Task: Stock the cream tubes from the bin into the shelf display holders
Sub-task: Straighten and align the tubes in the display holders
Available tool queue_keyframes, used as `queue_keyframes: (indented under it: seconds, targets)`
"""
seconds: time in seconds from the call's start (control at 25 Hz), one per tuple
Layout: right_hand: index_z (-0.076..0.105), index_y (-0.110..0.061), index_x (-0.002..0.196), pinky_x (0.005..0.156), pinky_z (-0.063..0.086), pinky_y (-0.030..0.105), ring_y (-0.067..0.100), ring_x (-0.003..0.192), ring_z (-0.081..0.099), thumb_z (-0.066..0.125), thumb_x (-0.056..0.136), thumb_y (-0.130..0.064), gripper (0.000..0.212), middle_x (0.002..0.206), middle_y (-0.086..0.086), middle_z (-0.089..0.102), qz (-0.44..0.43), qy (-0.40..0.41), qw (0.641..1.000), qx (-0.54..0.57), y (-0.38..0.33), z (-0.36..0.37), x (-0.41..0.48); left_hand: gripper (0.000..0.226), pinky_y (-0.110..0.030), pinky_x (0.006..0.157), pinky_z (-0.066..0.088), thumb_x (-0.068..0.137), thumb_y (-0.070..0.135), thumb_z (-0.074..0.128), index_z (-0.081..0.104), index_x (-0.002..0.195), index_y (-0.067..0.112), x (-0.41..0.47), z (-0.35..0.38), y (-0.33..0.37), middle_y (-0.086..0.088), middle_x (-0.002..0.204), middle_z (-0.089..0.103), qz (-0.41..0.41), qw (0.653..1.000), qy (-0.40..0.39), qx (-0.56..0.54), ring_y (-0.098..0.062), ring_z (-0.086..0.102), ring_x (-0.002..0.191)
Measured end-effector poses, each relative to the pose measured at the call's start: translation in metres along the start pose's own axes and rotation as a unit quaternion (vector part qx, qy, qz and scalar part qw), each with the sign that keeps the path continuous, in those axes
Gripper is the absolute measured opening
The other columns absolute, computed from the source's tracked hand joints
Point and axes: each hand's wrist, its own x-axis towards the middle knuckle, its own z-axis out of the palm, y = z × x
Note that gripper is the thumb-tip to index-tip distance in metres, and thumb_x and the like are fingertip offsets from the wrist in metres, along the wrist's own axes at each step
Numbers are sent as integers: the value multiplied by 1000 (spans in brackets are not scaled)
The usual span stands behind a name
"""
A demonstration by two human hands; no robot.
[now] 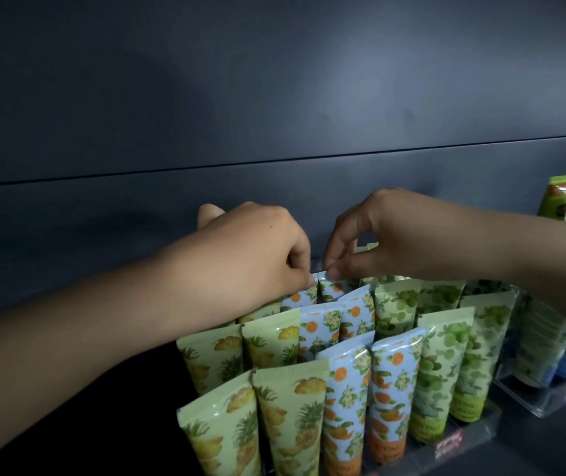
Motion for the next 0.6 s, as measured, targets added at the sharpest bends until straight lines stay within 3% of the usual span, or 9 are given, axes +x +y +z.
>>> queue_keyframes:
  seconds: [0.28, 0.52, 0.6]
  targets:
    - [74, -26, 81, 68, 43, 9, -3, 73, 62, 68, 80, -27, 6, 75, -12, 71, 3, -6, 1000, 23, 1, -1, -2, 15, -31, 87, 35, 79, 45, 63, 69, 83, 32, -1, 0, -1, 19, 74, 63, 6, 1000, 0, -17, 7, 53, 80]
    - [73, -25, 85, 75, 47, 18, 2, 77, 64, 63, 78, -36, 17, 82, -7, 73, 7, 29, 999, 29, -6, -10, -4, 29, -36, 91, 45, 67, 53, 50, 68, 76, 32, -7, -16, -5, 20, 75, 64, 8, 998, 16, -68, -3, 59, 87]
    - [72, -26, 89, 68, 45, 11, -3, 77, 62, 61, 78, -39, 21, 86, -9, 73, 14, 41, 999, 15, -9, -14, -7, 26, -29, 85, 47, 72, 49, 53, 69, 78, 29, -12, -20, -4, 18, 78, 66, 6, 997, 33, -72, -3, 60, 86]
